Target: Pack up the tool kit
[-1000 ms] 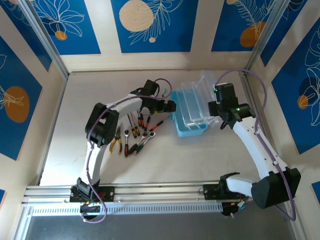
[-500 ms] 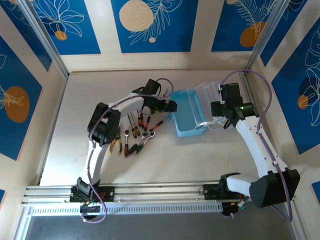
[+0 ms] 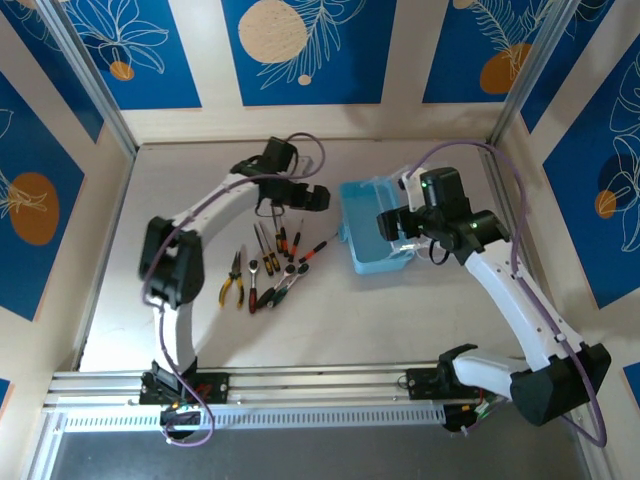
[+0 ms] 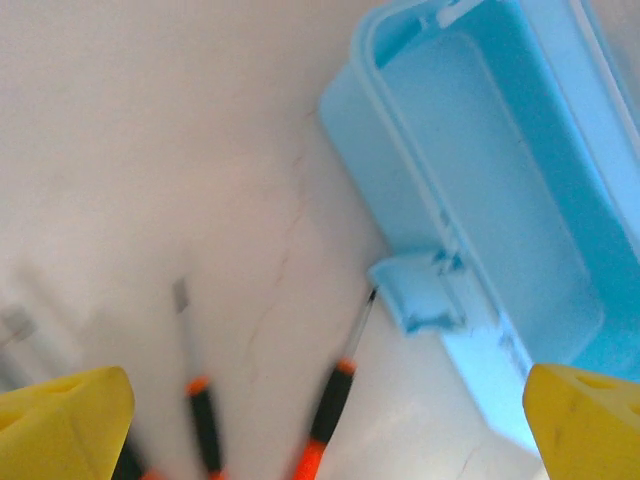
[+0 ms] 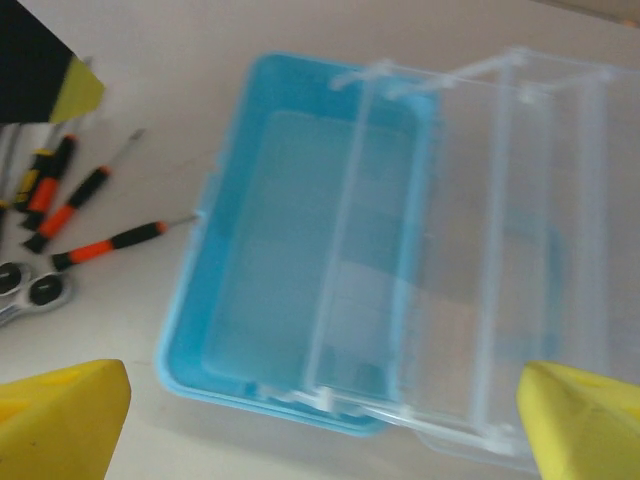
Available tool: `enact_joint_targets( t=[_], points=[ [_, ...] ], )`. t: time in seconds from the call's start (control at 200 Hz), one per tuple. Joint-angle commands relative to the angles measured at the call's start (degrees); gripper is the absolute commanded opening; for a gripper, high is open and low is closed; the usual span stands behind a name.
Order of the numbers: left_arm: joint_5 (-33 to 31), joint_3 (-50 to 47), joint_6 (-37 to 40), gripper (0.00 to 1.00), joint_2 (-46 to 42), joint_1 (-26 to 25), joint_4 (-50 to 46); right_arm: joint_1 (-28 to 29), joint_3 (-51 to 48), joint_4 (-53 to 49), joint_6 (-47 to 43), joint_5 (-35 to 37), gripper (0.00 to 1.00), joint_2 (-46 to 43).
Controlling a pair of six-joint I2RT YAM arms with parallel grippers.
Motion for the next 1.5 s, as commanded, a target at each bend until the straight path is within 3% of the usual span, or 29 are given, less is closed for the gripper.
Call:
enact_joint_targets(
  t=[0.0, 0.145, 0.285, 0.4, 0.765, 1.111, 1.246, 1.446, 1.496],
  points=[
    [-6.2, -10.6, 3.1, 1.0, -8.1, 0.4, -5.4, 2.3, 0.2, 2.9, 1.8, -5.1, 0.99, 1.6],
    [-13.6, -26.5, 0.6, 1.0, -17.0, 1.7, -6.2, 3.6, -0.6, 5.2, 2.9, -7.6, 0.99, 3.9],
    [-13.8, -38.4, -4.3, 0.97, -23.1, 7.8, -3.5, 4.2, -0.4, 6.3, 3.0, -9.1, 0.99, 6.5],
    [-14.9, -43.1, -6.2, 0.88, -26.8, 11.3, -3.1, 4.9, 0.4, 6.6, 2.8, -9.9, 0.99, 8.3],
    [-14.9, -48.8, -5.5, 0.56, -28.9, 15.2, -6.2, 5.8, 2.9, 6.8, 2.7, -10.8, 0.99, 12.6],
    [-13.5, -52.1, -6.6, 0.44, -24.8, 15.3, -3.0, 5.9, 4.0, 7.0, 2.8, -11.4, 0.99, 15.3],
    [-11.6, -52.6, -7.2, 0.31, -21.6, 15.3, 0.0, 5.8, 4.3, 7.0, 2.4, -11.2, 0.99, 15.5],
    [-11.6, -49.7, -6.6, 0.0, -20.6, 15.3, -0.7, 5.5, 4.6, 6.8, 2.1, -11.1, 0.99, 15.4],
    [-12.1, -48.9, -6.4, 0.0, -21.0, 15.3, -1.3, 5.5, 4.6, 6.7, 2.0, -11.0, 0.99, 15.3]
  ],
)
